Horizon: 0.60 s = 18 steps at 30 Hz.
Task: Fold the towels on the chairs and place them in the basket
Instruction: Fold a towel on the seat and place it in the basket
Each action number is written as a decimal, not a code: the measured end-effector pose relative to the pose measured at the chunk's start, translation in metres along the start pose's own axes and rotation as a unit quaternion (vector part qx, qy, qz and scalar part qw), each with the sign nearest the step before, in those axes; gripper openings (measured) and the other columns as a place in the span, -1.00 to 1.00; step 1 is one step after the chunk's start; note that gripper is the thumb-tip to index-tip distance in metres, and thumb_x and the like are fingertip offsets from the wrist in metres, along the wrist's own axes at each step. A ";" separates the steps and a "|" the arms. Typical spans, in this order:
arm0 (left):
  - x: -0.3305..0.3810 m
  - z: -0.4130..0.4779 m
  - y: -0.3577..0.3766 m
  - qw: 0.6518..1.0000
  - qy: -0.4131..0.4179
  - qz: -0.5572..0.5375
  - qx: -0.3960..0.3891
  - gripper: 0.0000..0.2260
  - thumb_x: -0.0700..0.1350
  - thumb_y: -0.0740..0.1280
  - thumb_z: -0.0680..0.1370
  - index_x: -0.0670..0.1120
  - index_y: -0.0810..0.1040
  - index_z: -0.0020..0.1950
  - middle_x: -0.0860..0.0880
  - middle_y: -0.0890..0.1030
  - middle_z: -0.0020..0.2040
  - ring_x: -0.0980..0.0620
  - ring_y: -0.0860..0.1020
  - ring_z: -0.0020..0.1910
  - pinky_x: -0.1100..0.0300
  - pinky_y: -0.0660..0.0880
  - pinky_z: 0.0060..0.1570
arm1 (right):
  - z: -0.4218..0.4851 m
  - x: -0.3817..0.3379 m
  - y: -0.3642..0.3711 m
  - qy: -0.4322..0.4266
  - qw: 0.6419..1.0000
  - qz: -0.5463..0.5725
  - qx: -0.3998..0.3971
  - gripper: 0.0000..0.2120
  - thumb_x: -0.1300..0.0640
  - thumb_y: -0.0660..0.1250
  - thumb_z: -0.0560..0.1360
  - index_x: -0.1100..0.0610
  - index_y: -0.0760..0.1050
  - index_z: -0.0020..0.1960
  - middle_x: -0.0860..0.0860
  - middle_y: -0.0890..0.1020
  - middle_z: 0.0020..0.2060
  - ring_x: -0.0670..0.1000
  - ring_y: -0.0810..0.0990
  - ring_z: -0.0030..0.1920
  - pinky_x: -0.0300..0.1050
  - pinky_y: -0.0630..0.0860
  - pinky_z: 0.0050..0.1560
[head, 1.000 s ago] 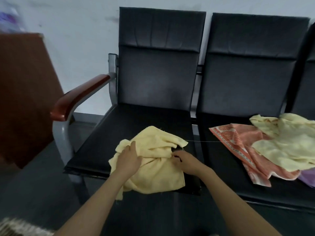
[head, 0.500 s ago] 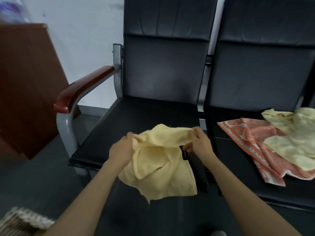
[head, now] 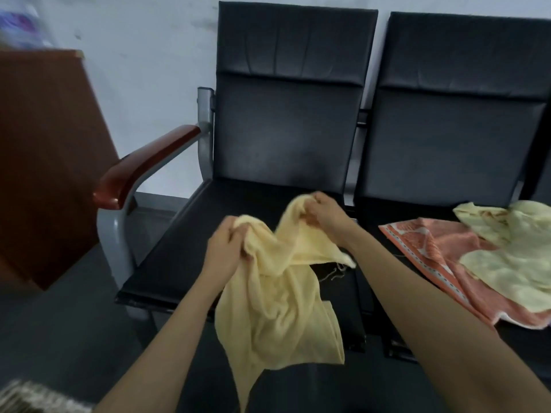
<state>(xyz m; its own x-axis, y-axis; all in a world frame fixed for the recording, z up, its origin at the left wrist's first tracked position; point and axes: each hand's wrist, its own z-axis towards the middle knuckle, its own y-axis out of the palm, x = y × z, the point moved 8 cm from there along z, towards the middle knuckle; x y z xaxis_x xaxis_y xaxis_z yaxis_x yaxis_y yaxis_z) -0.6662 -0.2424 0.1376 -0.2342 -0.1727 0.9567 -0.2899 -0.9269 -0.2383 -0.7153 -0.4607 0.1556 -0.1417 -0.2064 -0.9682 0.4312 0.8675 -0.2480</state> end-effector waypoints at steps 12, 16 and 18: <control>-0.096 0.005 0.032 0.859 -0.120 0.453 -0.206 -0.57 -0.01 0.15 0.61 -0.05 0.23 0.47 -0.11 0.09 0.52 -0.13 0.03 0.50 -0.09 0.11 0.43 | -0.004 0.079 0.095 -0.015 0.909 -0.361 -0.206 -0.65 0.12 0.17 0.60 0.15 0.40 0.36 0.04 0.45 0.30 0.05 0.45 0.23 -0.09 0.41 0.18; -0.088 -0.006 0.037 0.839 -0.077 0.481 -0.243 -0.56 0.03 0.18 0.59 0.01 0.26 0.46 -0.05 0.22 0.45 -0.11 0.21 0.42 -0.08 0.20 0.37 | -0.022 0.094 0.074 -0.038 0.876 -0.465 -0.124 -0.59 0.01 0.09 0.62 0.10 0.23 0.42 0.03 0.33 0.30 0.08 0.37 0.28 -0.07 0.39 0.16; -0.076 -0.011 0.044 0.863 -0.034 0.439 -0.248 -0.58 0.05 0.25 0.56 0.01 0.36 0.40 -0.01 0.40 0.34 -0.04 0.39 0.29 0.03 0.36 0.27 | -0.030 0.097 0.055 -0.017 0.845 -0.530 -0.064 -0.55 -0.07 0.01 0.63 0.07 0.14 0.46 0.07 0.35 0.29 0.13 0.36 0.27 -0.03 0.38 0.10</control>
<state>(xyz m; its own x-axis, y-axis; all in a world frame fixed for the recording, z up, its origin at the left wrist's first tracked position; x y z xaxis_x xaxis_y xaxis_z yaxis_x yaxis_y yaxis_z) -0.6719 -0.2665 0.0520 -0.5150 -0.7705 0.3756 -0.3948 -0.1758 -0.9018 -0.7320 -0.4193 0.0490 -0.3611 -0.9099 -0.2044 -0.0215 0.2272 -0.9736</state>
